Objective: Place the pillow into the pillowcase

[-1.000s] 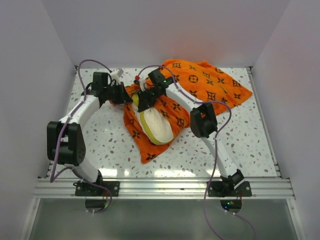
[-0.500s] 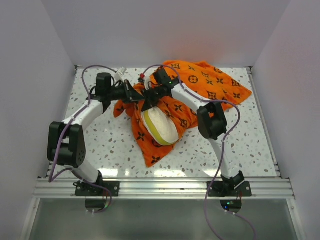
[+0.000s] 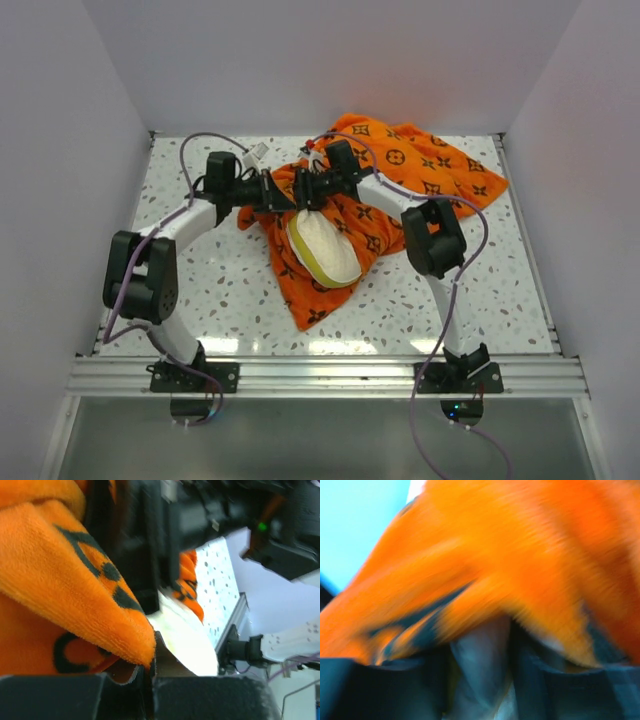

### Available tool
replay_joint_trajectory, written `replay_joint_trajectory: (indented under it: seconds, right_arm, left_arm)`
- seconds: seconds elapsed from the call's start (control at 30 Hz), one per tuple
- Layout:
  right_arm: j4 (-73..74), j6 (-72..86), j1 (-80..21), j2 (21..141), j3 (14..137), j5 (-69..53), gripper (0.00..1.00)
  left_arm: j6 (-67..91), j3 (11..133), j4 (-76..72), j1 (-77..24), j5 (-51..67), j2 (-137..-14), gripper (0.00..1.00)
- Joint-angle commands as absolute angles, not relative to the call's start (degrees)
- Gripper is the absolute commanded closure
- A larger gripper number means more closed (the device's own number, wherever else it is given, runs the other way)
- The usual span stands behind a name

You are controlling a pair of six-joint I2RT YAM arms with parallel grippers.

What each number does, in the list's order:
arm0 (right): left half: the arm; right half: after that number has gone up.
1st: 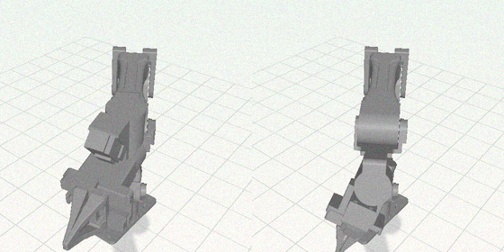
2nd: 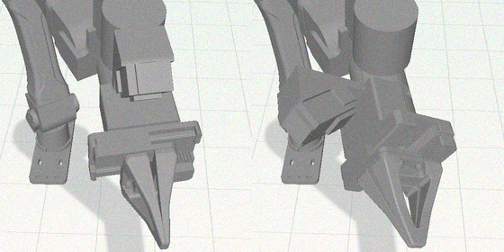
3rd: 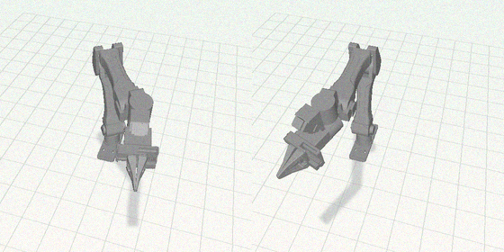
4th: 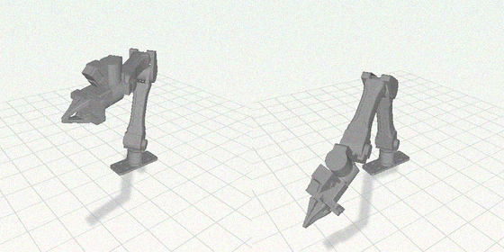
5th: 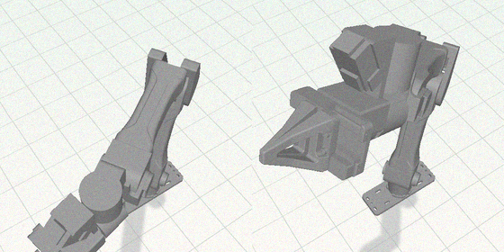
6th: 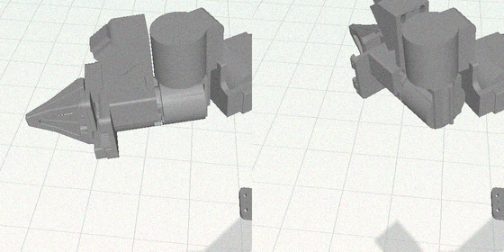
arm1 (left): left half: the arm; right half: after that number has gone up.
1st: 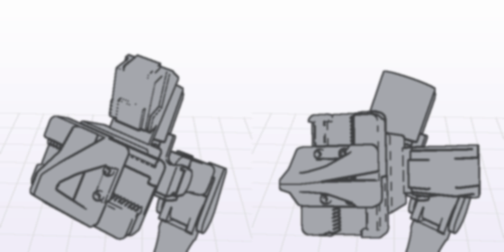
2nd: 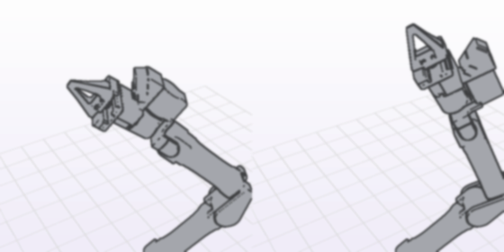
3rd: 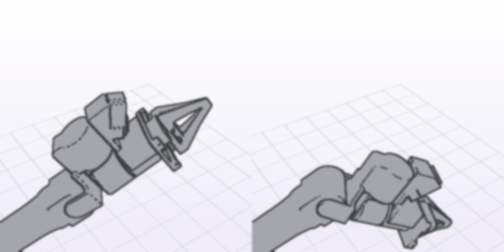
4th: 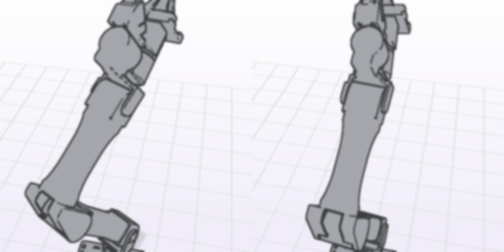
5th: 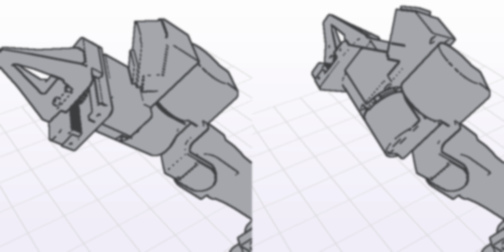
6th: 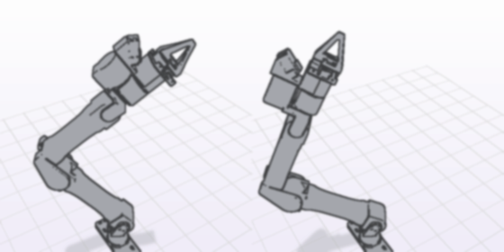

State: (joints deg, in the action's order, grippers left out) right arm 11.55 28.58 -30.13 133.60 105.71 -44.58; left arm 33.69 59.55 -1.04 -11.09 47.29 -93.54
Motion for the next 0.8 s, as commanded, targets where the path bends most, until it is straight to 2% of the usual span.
replay_joint_trajectory:
  seconds: [0.0,0.1,0.27,0.37,0.6,0.77]
  right_arm:
    - [16.4,23.8,-27.6,128.6,106.7,-43.6,0.49]
    - [28.8,12.0,-27.4,124.8,105.5,-39.8,0.45]
    - [40.3,0.4,-26.6,115.9,102.7,-36.2,0.31]
    - [46.4,-4.5,-26.7,113.5,103.3,-35.9,0.10]
    - [61.2,-14.2,-27.9,116.4,106.5,-33.2,0.06]
    - [58.3,-12.5,-31.9,121.3,107.1,-30.1,0.01]
  left_arm:
    - [25.8,68.7,6.9,-11.8,48.7,-101.7,1.00]
    - [22.8,75.3,10.9,-10.6,43.6,-108.7,1.00]
    - [21.1,78.3,11.9,-8.5,38.0,-113.6,1.00]
    - [20.5,79.7,11.8,-8.3,37.0,-114.7,1.00]
    - [21.0,79.5,9.6,-8.2,42.5,-114.2,1.00]
    - [24.2,76.0,3.3,-8.1,50.6,-110.7,1.00]
